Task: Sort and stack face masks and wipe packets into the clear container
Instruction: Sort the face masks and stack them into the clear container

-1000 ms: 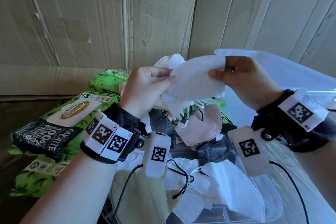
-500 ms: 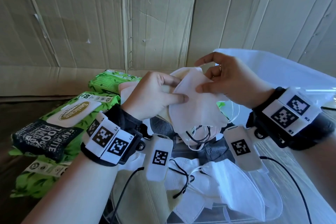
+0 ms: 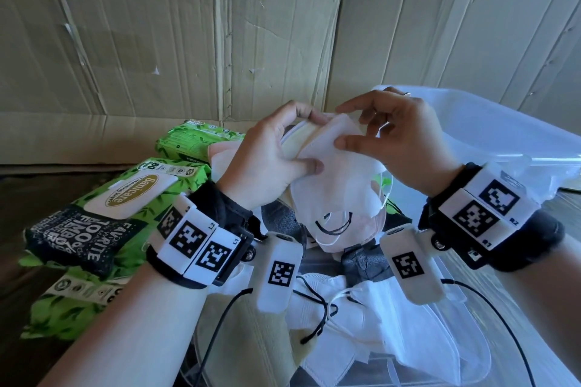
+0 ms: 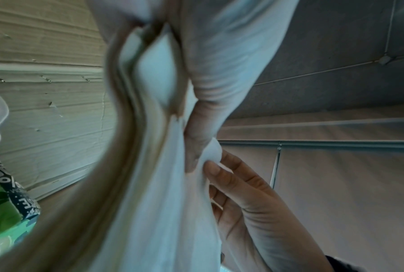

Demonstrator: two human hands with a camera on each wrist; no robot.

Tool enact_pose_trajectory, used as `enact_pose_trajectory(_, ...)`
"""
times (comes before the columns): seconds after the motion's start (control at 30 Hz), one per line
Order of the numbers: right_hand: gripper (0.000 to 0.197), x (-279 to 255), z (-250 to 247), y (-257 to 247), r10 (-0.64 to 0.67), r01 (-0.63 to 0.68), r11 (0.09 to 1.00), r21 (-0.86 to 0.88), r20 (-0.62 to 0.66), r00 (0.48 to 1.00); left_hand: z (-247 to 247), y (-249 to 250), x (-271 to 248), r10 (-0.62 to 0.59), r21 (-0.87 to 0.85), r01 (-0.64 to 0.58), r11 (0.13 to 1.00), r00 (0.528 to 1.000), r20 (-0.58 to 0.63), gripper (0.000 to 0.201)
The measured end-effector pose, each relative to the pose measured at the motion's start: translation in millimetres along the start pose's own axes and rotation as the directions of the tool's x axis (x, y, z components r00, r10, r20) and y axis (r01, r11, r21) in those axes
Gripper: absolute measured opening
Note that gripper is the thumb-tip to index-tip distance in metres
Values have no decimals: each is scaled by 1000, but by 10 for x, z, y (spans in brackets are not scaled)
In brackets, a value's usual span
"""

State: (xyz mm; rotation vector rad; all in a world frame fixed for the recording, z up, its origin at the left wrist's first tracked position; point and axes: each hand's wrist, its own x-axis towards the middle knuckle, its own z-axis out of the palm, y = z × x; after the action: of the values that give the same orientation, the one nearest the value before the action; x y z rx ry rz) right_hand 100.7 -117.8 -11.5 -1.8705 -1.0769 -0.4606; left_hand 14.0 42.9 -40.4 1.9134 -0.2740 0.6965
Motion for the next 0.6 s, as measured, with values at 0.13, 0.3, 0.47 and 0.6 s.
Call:
enact_pose_trajectory(0.13, 22, -43, 15, -13, -86, 83, 996, -34, -79, 993, -3, -28, 2, -22, 3, 22, 1000, 999, -33, 45)
enact_pose_trajectory(0.3, 26, -52, 15, -45, -36, 58, 984, -169, 131, 991, -11, -33, 5, -32, 18, 33, 999, 999, -24, 33)
enact_pose_trajectory(0.47, 28, -65, -10, 26, 63, -47, 990, -133, 125, 990, 16, -20, -11, -130, -24, 130, 991, 991, -18, 13)
enact_pose_trajectory(0.6, 30, 23, -130, 104, 182, -220, 970, -101, -300, 937, -16, -41, 8, -238, -77, 230, 970, 963, -124, 47)
